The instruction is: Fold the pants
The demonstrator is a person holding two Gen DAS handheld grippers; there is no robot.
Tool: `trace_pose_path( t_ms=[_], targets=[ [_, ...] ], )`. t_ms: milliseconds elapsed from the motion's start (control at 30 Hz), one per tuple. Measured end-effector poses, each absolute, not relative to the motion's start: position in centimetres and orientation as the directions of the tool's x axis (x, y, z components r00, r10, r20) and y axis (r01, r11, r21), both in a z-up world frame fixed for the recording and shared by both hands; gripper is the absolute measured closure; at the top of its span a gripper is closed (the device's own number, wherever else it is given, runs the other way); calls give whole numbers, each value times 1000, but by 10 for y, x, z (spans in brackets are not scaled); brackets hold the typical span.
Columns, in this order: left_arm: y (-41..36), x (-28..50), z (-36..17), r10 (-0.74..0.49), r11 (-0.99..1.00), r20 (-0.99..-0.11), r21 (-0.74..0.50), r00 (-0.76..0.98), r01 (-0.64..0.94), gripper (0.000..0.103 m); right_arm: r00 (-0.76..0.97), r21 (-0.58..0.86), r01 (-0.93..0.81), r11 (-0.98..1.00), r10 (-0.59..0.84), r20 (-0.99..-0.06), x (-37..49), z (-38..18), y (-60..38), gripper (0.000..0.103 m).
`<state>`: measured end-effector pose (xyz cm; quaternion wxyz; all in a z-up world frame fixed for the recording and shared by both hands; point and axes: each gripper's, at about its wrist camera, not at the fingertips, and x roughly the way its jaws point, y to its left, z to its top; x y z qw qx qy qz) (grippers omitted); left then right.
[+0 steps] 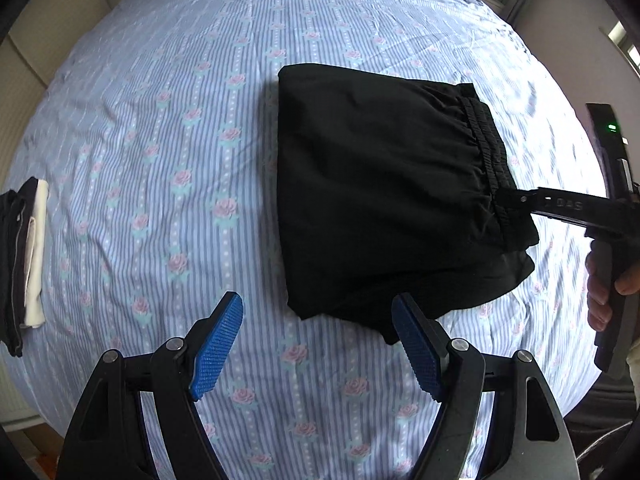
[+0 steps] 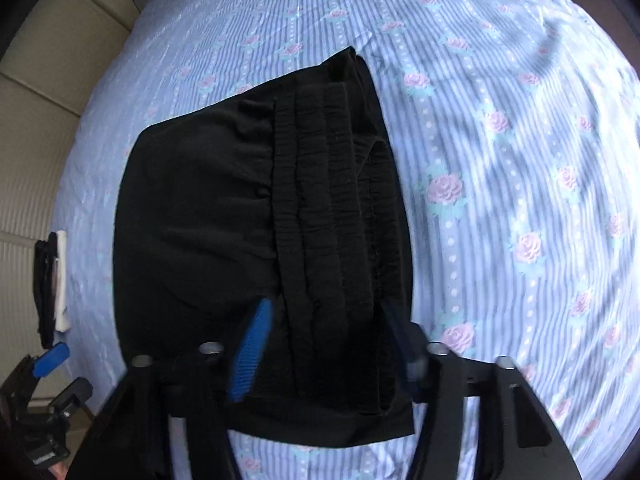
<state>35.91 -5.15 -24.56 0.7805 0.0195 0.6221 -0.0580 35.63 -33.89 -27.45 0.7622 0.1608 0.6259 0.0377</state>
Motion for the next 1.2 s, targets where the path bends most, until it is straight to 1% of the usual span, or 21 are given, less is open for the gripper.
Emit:
trace_pose_path(
  t_ms=[33,67,100,133,200,267,333,400,433,533,633,733,867,967,1033,1067,1100,1133,1167,1200],
  targets=[
    [-51,358,-245,-69,993,-973,-46,219,110,26,234,308,131,942,273,-933,354,-268,-338,55],
    [-51,357,-244,-73,993,-973,-50,221,107,26,252,323,113,940,287,-924,351,-263,-337,58],
    [-51,357,-244,-74,993,-972,-52,222,105,26,261,331,104,938,295,-919,349,-259,-337,63],
    [-52,356,-243,-74,993,-972,-52,222,106,26,267,348,97,932,313,-911,348,-256,-338,66],
    [-55,356,-242,-78,993,-971,-55,225,108,26,273,387,96,917,350,-896,349,-253,-340,82],
    [-58,356,-241,-86,992,-971,-62,224,114,26,277,406,97,909,367,-888,352,-252,-342,87],
    [-61,356,-240,-90,991,-970,-64,224,121,26,268,411,96,907,374,-888,355,-254,-342,88],
    [-63,356,-238,-90,990,-970,-62,227,128,26,234,404,100,909,373,-898,360,-260,-337,95],
    [-63,355,-236,-90,989,-969,-60,230,132,26,219,378,105,920,349,-911,360,-262,-335,95],
    [-62,355,-233,-85,989,-967,-53,238,136,26,250,340,100,935,307,-918,354,-248,-337,96],
    [-58,355,-233,-78,992,-968,-51,239,118,26,283,341,120,932,297,-912,347,-239,-350,96],
    [-55,354,-236,-75,994,-970,-53,230,99,26,262,289,154,945,243,-934,347,-252,-365,96],
    [-55,352,-237,-63,994,-972,-41,226,103,26,226,273,227,935,222,-948,347,-273,-378,96],
    [-55,349,-235,-45,993,-971,-18,235,114,26,221,244,258,935,189,-957,345,-280,-381,91],
    [-53,347,-234,-33,993,-971,-4,238,119,26,218,203,273,940,146,-965,342,-280,-380,77],
    [-52,345,-234,-32,993,-971,-3,239,120,26,208,165,280,946,108,-972,339,-278,-379,64],
    [-49,343,-234,-31,993,-971,-2,238,119,25,202,127,285,950,70,-977,334,-274,-378,57],
    [-47,341,-235,-30,993,-971,-2,238,118,25,203,97,291,952,38,-978,327,-270,-377,46],
    [-44,338,-235,-30,993,-971,-3,238,116,25,208,75,298,952,12,-978,321,-266,-378,43],
    [-41,334,-235,-32,993,-971,-5,238,114,25,212,53,308,950,-14,-977,313,-261,-379,43]
  ],
)
